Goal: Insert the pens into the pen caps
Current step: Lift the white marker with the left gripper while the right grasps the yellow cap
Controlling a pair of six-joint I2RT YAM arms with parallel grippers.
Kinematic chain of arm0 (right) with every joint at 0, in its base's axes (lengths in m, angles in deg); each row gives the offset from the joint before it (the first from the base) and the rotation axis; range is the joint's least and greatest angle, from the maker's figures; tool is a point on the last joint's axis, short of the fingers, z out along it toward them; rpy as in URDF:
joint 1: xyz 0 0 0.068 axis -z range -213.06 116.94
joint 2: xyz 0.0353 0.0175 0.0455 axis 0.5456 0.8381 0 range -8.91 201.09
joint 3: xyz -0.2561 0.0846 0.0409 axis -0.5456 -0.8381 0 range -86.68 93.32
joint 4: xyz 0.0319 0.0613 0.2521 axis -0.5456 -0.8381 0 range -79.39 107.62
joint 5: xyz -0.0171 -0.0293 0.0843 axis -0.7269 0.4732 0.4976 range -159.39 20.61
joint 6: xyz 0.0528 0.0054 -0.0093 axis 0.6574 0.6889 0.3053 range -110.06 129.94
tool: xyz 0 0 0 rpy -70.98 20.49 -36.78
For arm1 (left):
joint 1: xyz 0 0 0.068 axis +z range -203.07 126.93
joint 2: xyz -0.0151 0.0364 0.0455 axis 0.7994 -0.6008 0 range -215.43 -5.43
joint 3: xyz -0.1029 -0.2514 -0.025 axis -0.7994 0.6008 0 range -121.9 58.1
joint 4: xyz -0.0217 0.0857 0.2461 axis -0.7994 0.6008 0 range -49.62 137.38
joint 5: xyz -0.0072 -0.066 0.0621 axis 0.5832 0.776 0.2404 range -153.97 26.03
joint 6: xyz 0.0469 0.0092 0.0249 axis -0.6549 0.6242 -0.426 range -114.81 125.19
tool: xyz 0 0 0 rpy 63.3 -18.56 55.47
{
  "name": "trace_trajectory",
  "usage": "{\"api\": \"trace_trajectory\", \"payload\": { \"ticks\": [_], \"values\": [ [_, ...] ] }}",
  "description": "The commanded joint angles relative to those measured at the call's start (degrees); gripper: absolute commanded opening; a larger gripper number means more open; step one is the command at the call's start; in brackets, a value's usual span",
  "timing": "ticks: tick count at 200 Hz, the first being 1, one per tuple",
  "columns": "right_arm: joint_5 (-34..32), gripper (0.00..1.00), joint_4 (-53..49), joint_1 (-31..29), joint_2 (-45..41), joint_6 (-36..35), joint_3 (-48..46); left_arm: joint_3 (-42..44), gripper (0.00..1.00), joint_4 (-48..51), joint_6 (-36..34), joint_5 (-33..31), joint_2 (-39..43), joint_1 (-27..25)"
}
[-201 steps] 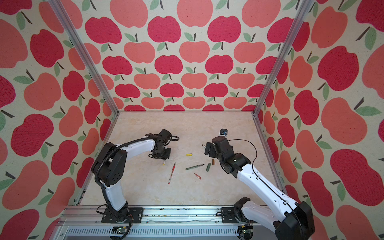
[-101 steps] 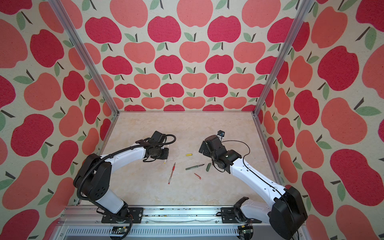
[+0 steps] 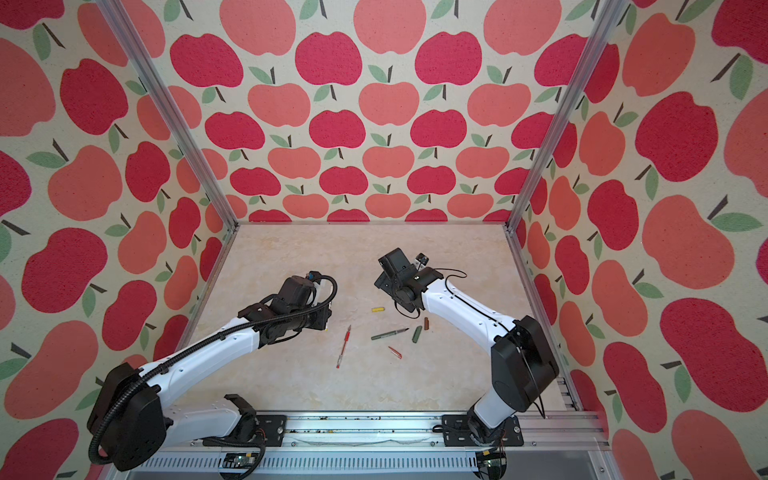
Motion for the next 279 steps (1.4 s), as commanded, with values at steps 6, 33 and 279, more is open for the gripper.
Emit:
{"api": "trace_trajectory", "payload": {
  "ticks": [6,33,279],
  "values": [
    [5.7,0.89,-9.1,-1.1,6.7,6.8,2.9,4.3,0.08,-4.6,2.4,-1.7,6.8,-0.2],
    [7.0,0.85,-8.9,-2.8,12.1,8.4,4.8,6.2,0.09,-4.2,2.1,-2.5,11.6,-0.2],
    [5.5,0.43,-17.6,-1.3,34.5,-3.5,26.0,9.1,0.10,-7.5,2.8,0.0,12.5,0.3]
  ]
}}
